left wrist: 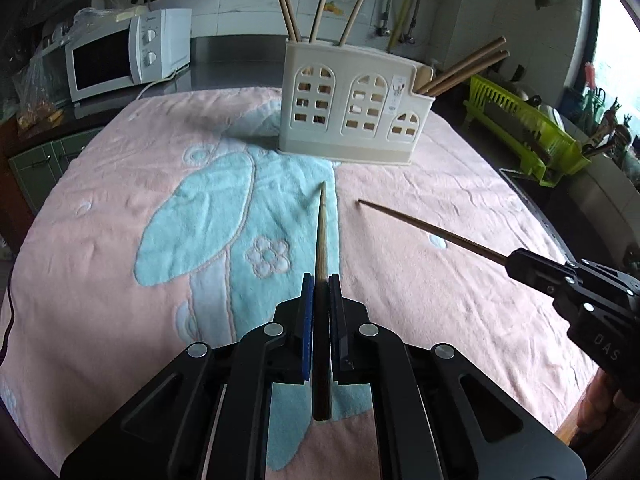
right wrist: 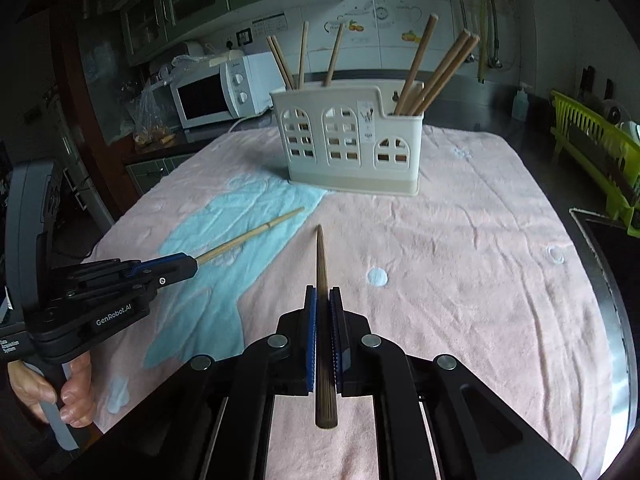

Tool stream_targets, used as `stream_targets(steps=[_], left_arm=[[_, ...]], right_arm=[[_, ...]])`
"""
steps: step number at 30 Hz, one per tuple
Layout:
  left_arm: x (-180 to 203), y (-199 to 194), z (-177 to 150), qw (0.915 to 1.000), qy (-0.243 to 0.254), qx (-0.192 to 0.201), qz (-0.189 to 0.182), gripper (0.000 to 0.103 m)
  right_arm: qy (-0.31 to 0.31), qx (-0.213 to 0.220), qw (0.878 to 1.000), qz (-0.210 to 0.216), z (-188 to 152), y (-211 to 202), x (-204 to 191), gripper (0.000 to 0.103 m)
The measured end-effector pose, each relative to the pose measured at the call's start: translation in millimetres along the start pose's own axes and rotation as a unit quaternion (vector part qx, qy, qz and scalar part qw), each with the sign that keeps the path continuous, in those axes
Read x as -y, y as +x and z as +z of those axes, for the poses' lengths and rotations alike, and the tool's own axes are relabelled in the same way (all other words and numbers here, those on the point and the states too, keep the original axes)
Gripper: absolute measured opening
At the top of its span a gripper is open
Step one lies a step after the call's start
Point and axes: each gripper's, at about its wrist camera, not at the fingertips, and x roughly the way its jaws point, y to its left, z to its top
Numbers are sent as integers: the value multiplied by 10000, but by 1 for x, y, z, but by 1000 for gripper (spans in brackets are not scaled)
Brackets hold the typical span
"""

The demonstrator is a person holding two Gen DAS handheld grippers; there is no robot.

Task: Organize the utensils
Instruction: 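Carry the chopstick in the right tool over the holder while the left tool carries its chopstick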

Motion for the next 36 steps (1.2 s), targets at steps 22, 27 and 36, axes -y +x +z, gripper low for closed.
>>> stream_targets(steps=[22, 27, 36], left_arm=[[-16, -19, 102, 9967, 425, 540, -438, 5], [-14, -33, 135, 9943, 557, 777, -474, 5], [-3, -71, 205, 9845, 690, 1516, -548, 5]], right_arm=[[-110, 381, 9986, 346, 125, -19, 22, 6], [-301, 494, 9978, 327, 164, -44, 33, 6], [-394, 608, 9974, 22, 218, -72, 57, 6]])
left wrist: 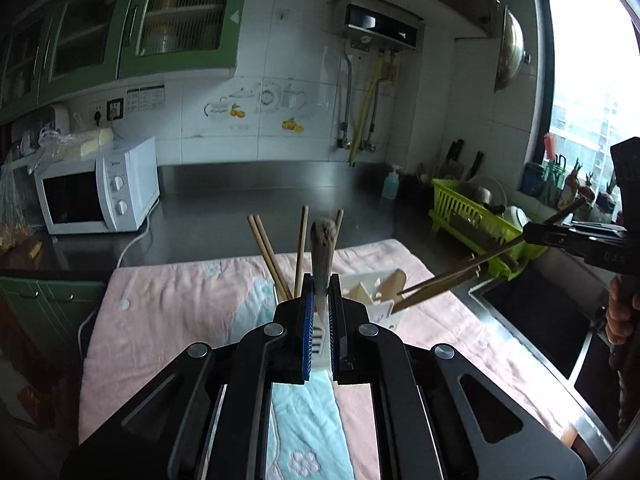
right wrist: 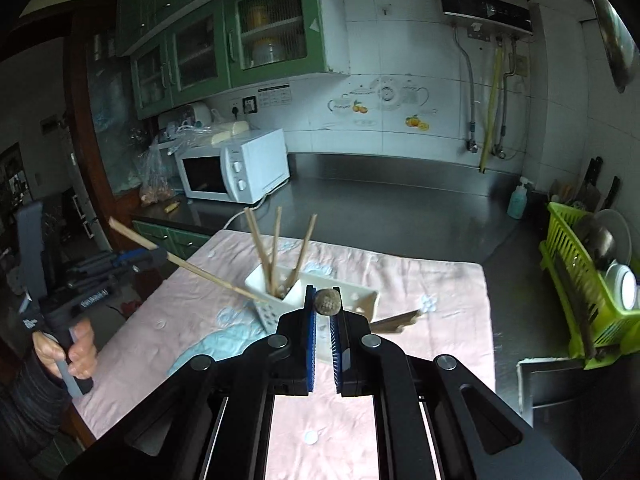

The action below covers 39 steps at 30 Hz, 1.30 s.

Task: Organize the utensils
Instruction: 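Carry the chopstick in the right tool over the holder while the left tool carries its chopstick, then drop the chopstick into the holder with the right tool while the left tool releases its own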

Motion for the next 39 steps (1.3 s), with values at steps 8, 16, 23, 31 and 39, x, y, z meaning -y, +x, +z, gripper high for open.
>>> stream_targets(steps=[8, 16, 23, 31, 39], left_arm=[[-6, 28, 32, 9997, -120, -44, 212, 5], [-4, 20, 50, 9996, -65, 196, 212, 5], [-4, 42, 57, 9991, -45, 84, 411, 5], [-13, 83, 50, 9984, -115, -312, 466, 6], [-21, 88, 34, 9973, -258, -449, 526, 46]], right_arm=[[-141, -478, 9983, -295, 6, 44, 11, 6], [-46, -802, 9965, -239, -3, 84, 18, 6], [50, -843, 9960, -284, -7, 99, 22, 8], [-110, -414, 9980, -455, -4, 70, 17, 29], [-245, -117, 9989, -369, -21, 41, -2, 53]])
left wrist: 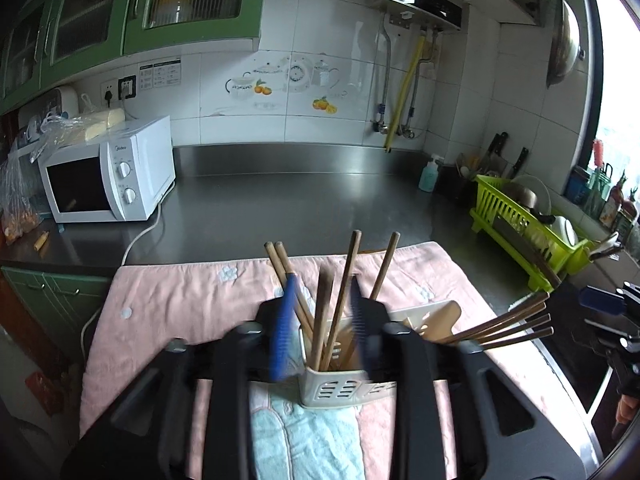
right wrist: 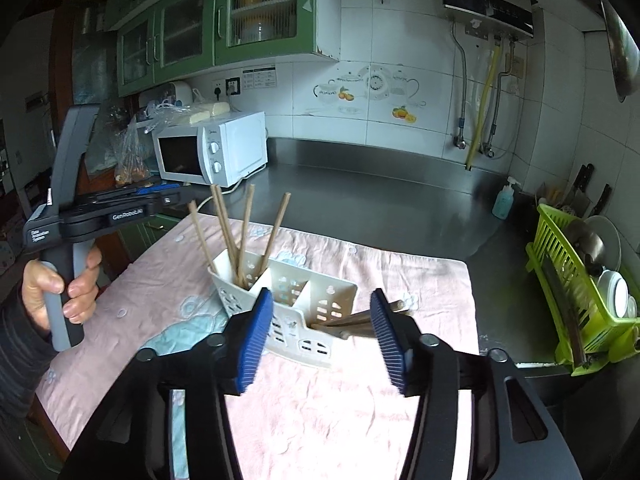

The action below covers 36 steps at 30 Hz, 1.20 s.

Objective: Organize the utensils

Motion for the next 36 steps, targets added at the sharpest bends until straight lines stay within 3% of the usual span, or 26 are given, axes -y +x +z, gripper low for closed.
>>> stream_targets(steps=[1, 3, 10, 12, 19, 22, 24, 29, 36], left_arm=[[0, -3, -2, 10000, 17, 49, 38, 52], [-1, -11, -8, 9999, 49, 117, 25, 55], [-7, -54, -38, 9992, -14, 377, 127, 92], [-6, -66, -51, 9989, 39, 436, 147, 98], [-3, -95, -102, 9986, 303, 390, 166, 98], [-1, -100, -127, 9972, 427, 365, 499, 98], [-2, -100, -142, 9976, 372, 256, 521, 98], [-11, -108, -167, 9978, 141, 212, 606, 98], [-6, -115, -190, 9972, 260, 139, 690, 98]], right_arm=[[-19, 21, 10000, -12, -2, -2, -2, 53], [-58, 77, 9999, -74, -10, -6, -9, 58], [90, 200, 9996, -156, -46, -16, -30, 74], [104, 207, 9995, -222, -59, -16, -36, 81], [472, 160, 9984, -261, -103, -11, -51, 87], [721, 141, 9972, -168, -121, -10, -55, 89], [801, 131, 9964, -238, -131, -9, -59, 90], [926, 149, 9941, -555, -148, -10, -61, 90], [986, 127, 9939, -472, -161, -12, -67, 90]])
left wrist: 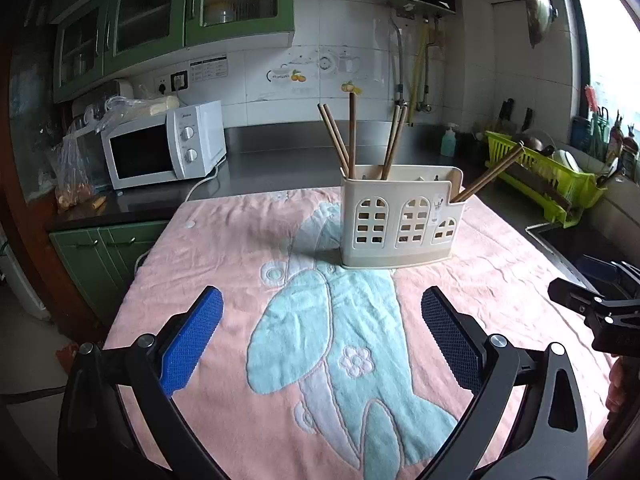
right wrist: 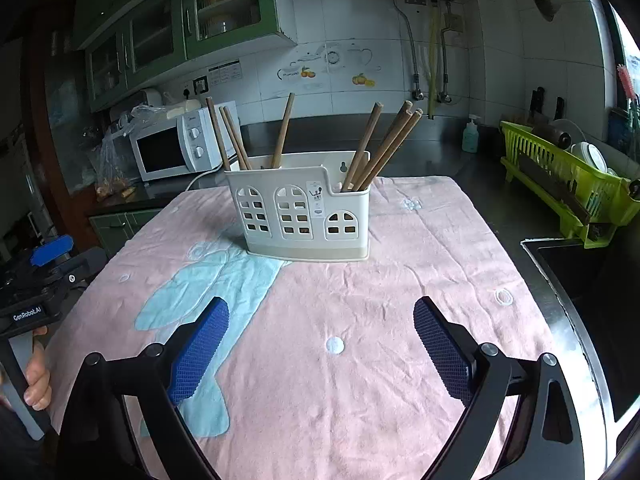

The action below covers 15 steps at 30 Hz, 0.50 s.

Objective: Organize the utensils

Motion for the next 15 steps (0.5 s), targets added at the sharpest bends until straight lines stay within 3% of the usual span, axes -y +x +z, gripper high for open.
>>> stream_targets(steps=[15], left_arm=[[4, -6, -9, 9999, 125, -25, -32, 98]], right_arm=[[-77, -23, 10000, 29, 0, 2, -11, 91]])
